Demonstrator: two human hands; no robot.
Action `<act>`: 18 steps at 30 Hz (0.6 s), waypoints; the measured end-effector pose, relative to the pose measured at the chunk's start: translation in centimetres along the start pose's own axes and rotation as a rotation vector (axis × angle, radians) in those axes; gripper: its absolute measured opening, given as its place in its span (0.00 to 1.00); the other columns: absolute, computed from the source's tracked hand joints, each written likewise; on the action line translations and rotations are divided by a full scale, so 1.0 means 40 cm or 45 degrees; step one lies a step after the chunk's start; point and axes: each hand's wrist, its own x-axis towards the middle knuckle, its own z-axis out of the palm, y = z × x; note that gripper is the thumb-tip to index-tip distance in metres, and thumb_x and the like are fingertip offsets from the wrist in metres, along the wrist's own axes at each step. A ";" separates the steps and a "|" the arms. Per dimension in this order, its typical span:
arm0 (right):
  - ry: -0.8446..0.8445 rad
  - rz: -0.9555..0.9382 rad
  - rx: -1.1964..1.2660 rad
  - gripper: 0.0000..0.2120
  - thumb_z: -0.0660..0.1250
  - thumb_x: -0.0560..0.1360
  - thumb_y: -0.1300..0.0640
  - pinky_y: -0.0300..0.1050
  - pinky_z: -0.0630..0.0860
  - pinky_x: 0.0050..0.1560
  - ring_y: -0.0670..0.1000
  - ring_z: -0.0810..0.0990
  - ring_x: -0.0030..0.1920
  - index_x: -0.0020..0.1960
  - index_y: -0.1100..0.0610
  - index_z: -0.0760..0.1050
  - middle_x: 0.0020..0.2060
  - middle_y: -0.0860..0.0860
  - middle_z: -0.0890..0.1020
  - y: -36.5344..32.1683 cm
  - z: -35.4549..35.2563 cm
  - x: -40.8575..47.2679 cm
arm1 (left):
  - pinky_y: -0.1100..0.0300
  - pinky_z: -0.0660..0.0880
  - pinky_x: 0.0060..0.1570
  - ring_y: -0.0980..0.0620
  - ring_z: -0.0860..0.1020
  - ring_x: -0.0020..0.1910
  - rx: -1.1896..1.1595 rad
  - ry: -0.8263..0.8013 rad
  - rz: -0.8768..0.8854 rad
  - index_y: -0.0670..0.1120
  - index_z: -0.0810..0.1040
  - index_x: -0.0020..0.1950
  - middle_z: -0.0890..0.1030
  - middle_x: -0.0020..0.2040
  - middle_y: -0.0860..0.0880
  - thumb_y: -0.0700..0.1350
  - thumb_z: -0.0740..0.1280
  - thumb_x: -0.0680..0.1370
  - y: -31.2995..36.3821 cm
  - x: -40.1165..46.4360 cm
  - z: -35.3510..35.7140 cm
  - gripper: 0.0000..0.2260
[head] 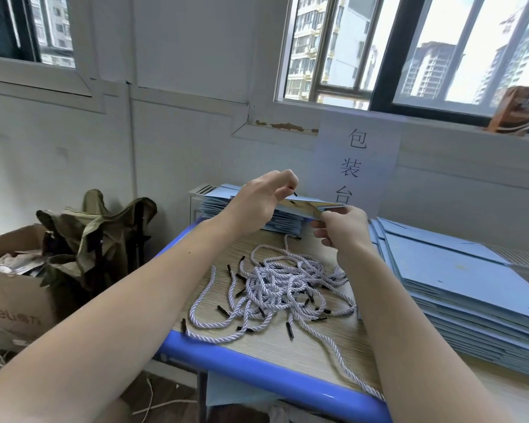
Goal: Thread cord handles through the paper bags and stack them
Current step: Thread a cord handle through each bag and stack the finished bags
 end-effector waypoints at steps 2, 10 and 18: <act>-0.001 -0.003 0.006 0.09 0.61 0.76 0.67 0.42 0.72 0.32 0.51 0.76 0.29 0.47 0.57 0.77 0.33 0.54 0.83 -0.002 -0.001 -0.003 | 0.41 0.77 0.50 0.44 0.76 0.47 0.007 -0.001 0.010 0.49 0.71 0.53 0.77 0.47 0.45 0.30 0.58 0.80 -0.004 -0.001 -0.001 0.13; 0.004 -0.005 -0.009 0.08 0.61 0.76 0.68 0.43 0.71 0.32 0.51 0.77 0.30 0.46 0.58 0.76 0.33 0.55 0.82 -0.003 -0.001 -0.006 | 0.41 0.76 0.52 0.43 0.75 0.47 -0.006 -0.077 0.022 0.50 0.72 0.51 0.76 0.48 0.49 0.38 0.59 0.81 -0.002 -0.003 0.003 0.07; -0.033 0.011 -0.004 0.07 0.63 0.76 0.67 0.42 0.72 0.32 0.50 0.78 0.29 0.47 0.58 0.76 0.36 0.57 0.84 -0.008 0.002 -0.007 | 0.48 0.79 0.43 0.48 0.80 0.42 0.193 0.021 0.129 0.45 0.85 0.47 0.82 0.48 0.50 0.39 0.72 0.76 -0.014 -0.008 0.025 0.03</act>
